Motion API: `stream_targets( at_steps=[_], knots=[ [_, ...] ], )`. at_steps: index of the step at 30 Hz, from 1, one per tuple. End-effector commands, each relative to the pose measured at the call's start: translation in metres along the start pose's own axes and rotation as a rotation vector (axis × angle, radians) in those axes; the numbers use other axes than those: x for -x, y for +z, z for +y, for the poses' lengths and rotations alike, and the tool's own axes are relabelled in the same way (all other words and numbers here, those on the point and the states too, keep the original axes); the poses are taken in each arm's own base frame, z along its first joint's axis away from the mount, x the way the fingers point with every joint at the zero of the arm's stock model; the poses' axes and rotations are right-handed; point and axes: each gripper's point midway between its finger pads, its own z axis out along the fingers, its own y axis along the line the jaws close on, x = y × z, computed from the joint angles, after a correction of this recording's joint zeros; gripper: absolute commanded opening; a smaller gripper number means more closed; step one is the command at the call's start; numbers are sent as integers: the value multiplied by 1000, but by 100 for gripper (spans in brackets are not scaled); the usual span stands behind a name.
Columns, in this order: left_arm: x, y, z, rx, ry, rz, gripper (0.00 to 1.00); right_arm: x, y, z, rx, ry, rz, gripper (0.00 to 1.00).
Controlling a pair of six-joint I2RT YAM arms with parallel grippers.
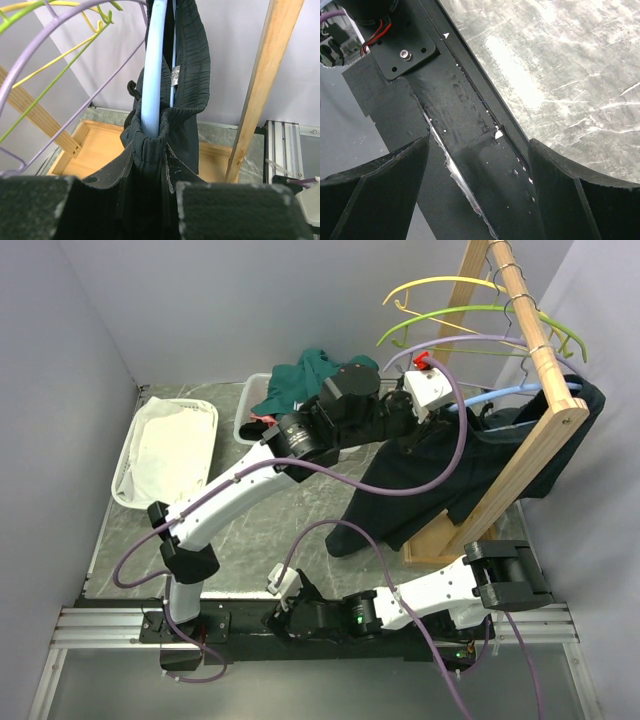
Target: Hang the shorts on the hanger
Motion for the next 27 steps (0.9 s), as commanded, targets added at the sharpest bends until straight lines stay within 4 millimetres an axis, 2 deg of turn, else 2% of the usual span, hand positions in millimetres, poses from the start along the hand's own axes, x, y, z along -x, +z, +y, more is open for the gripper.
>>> stream_targets(
  at_steps=[1, 7, 9, 10, 12, 13, 15, 16, 17, 21, 25, 27],
  knots=[
    [64, -4, 6, 39, 39, -212, 1, 8, 1, -2, -25, 32, -38, 87],
    [46, 9, 5, 36, 41, -179, 2, 7, 0, -5, -40, 40, -38, 87],
    [46, 10, 6, 40, 41, -184, 19, 6, 0, -6, -45, 40, -38, 87],
    [43, 11, 6, 42, 37, -180, 31, 7, 0, -6, -47, 42, -40, 87],
    [45, 10, 7, 48, 39, -185, 43, 6, 0, -7, -53, 39, -38, 87],
    [47, 8, 9, 60, 40, -187, 67, 7, 0, -7, -53, 42, -40, 87],
    [52, 4, 12, 75, 40, -199, 80, 7, 0, -7, -57, 42, -39, 87],
    [57, -3, 14, 88, 41, -204, 96, 7, 0, -7, -58, 43, -41, 87],
    [59, -7, 14, 92, 36, -210, 99, 7, 1, -8, -61, 43, -42, 87],
    [66, -27, 18, 129, 6, -211, 96, 7, 2, -8, -64, 41, -43, 88],
    [62, -58, 21, 180, -62, -192, 96, 9, 3, -11, -79, 42, -53, 89],
    [56, -72, 33, 268, -123, -177, 96, 10, 3, -15, -84, 53, -59, 90]
  ],
)
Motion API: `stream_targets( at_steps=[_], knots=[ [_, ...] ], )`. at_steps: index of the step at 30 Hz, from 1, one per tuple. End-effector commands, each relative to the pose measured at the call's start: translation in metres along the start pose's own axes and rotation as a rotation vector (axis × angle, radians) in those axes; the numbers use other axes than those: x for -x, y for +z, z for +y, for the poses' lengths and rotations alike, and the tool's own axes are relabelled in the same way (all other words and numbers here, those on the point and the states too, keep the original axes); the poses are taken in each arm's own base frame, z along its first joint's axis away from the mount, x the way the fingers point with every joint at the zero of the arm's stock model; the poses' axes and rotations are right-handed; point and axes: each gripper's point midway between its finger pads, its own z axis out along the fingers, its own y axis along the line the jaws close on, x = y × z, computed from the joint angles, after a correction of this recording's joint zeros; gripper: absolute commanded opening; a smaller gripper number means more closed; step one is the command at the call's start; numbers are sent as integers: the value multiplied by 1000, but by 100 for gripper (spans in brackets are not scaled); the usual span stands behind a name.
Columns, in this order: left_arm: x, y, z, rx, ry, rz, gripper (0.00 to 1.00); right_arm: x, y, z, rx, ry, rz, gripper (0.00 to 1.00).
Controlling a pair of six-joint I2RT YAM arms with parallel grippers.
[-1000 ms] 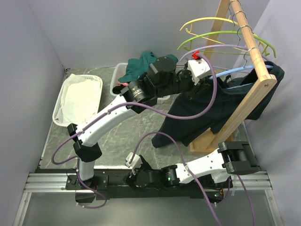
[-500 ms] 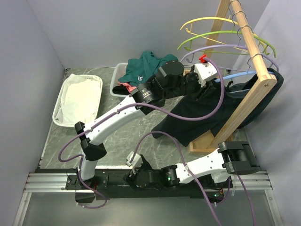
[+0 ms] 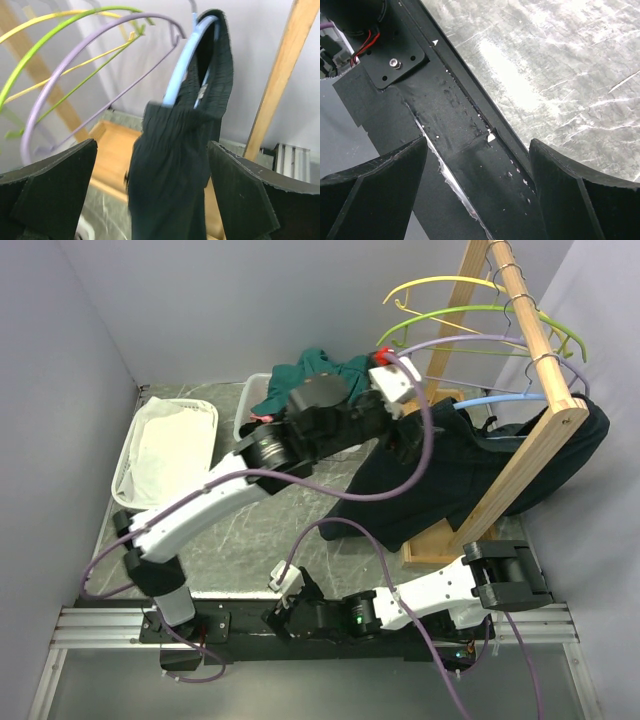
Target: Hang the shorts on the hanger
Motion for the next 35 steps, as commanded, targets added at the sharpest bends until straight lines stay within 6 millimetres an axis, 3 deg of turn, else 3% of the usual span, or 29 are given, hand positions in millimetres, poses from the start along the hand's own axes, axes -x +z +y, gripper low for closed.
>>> stream_targets(
  at_steps=[1, 5, 9, 12, 13, 15, 16, 19, 21, 24, 26, 27, 35],
  knots=[
    [45, -55, 28, 171, -102, -92, 96, 9, 2, -9, -40, 37, -41, 90],
    [23, -90, 46, 304, -278, -30, 96, 8, 1, -22, -59, 74, -51, 91],
    [-19, -129, 65, 433, -408, 52, 96, 10, 0, -38, -88, 126, -60, 92],
    [-63, -161, 72, 512, -478, 119, 96, 15, -3, -57, -112, 177, -80, 92],
    [-88, -175, 72, 543, -488, 161, 97, 17, -3, -67, -131, 200, -87, 92],
    [-112, -187, 70, 576, -528, 191, 96, 22, -9, -79, -137, 240, -111, 92],
    [-134, -200, 68, 595, -539, 222, 97, 27, -15, -85, -136, 272, -131, 92],
    [-167, -220, 66, 663, -593, 246, 96, 43, -25, -106, -155, 339, -189, 93],
    [-181, -224, 62, 683, -651, 244, 96, 52, -30, -116, -172, 366, -221, 93],
    [-224, -233, 54, 717, -708, 292, 96, 69, -41, -126, -185, 408, -282, 95],
    [-237, -233, 50, 716, -737, 297, 96, 79, -49, -129, -187, 436, -326, 98],
    [-253, -236, 47, 723, -745, 323, 96, 81, -51, -130, -183, 447, -339, 98],
    [-267, -239, 39, 688, -776, 275, 96, 78, -49, -140, -242, 469, -357, 100]
  ],
)
